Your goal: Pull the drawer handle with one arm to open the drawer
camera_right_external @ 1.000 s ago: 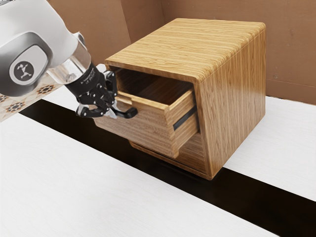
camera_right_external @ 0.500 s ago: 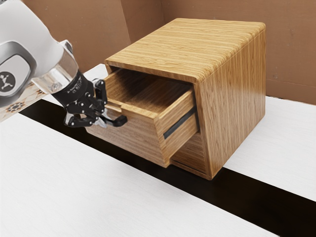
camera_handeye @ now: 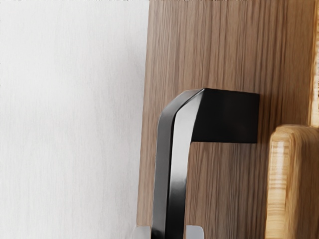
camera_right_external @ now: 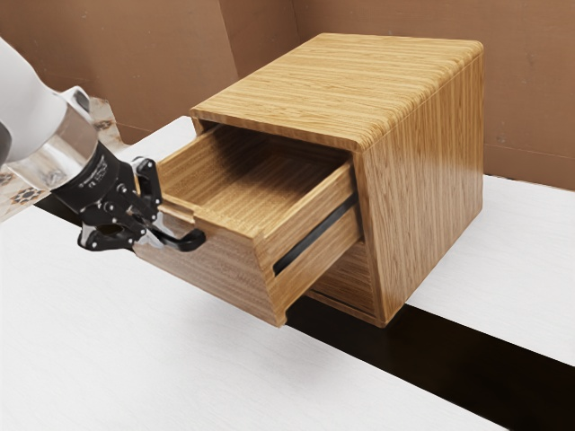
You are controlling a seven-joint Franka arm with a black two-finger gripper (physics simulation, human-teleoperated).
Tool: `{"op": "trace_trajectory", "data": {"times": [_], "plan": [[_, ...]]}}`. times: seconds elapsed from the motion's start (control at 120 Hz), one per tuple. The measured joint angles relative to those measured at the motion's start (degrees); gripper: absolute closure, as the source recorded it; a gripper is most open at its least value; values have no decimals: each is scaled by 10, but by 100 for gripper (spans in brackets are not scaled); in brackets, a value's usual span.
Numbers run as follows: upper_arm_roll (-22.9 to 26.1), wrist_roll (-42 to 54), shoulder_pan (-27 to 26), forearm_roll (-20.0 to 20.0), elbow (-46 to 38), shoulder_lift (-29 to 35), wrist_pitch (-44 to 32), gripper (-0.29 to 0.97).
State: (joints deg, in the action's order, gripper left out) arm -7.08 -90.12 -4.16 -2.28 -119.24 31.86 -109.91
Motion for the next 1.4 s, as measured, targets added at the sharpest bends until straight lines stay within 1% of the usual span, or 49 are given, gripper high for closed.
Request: {"op": "trace_trajectory", "data": {"times": [0.383, 0.758, 0.95, 1.258, 1.4], "plan": [[13, -1, 6, 0, -31, 40, 5, 79], [27, -1, 20, 0, -75, 97, 7, 79], [38, -2, 32, 0, -86, 111, 10, 79], [39, -1, 35, 0, -91, 123, 22, 79], [39, 0, 35, 0, -91, 129, 26, 75]]}}
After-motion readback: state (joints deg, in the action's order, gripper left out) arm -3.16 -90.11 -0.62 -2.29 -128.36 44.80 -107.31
